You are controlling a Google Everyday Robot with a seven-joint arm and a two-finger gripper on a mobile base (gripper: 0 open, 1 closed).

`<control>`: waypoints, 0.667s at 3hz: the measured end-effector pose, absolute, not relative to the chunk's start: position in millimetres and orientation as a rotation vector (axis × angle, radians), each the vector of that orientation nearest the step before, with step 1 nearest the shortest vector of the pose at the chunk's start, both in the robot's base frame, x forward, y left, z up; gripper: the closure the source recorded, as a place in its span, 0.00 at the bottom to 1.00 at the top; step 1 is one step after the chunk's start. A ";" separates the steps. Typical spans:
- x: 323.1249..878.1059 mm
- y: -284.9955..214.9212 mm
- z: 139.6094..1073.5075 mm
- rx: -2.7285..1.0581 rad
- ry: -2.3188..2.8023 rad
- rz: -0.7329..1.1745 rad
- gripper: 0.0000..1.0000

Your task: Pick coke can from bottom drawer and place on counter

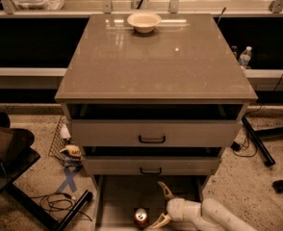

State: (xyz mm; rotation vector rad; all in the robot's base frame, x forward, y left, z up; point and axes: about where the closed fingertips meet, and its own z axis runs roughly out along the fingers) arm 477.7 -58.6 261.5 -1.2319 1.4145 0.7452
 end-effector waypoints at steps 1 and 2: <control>477.8 -53.6 243.9 -1.260 1.428 0.740 0.00; 468.7 -46.9 226.4 -1.293 1.452 0.745 0.00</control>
Offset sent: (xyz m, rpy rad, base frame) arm -0.0204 0.0153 -0.0569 -0.1049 0.0514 0.0426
